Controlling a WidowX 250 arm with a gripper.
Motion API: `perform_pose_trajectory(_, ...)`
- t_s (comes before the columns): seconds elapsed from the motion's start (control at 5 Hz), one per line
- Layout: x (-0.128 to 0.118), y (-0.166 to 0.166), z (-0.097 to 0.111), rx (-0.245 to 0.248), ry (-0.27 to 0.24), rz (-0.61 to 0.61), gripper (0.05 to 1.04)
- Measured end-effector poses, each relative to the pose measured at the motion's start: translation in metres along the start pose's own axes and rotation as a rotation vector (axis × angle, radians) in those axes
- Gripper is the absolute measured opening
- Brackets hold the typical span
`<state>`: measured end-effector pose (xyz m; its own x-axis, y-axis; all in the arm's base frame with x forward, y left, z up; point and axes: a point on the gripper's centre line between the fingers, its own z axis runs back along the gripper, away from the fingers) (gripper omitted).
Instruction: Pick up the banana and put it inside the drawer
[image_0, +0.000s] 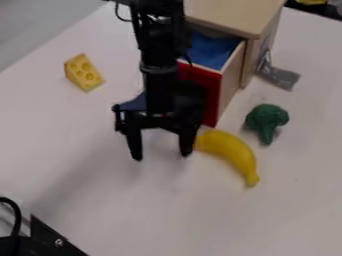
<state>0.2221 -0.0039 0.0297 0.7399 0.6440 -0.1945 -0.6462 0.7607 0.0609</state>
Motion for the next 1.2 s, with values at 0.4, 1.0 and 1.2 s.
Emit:
perform_pose_trajectory(0.4, -0.010, -0.020, -0.027, 0.003, -0.025, -0.044, 1.000)
perform_pose_trajectory(1.0, -0.014, -0.041, -0.022, -0.132, 0.022, 0.005, 1.000)
perform_pose_trajectory(1.2, -0.014, -0.046, -0.020, -0.158, 0.023, 0.016, 1.000)
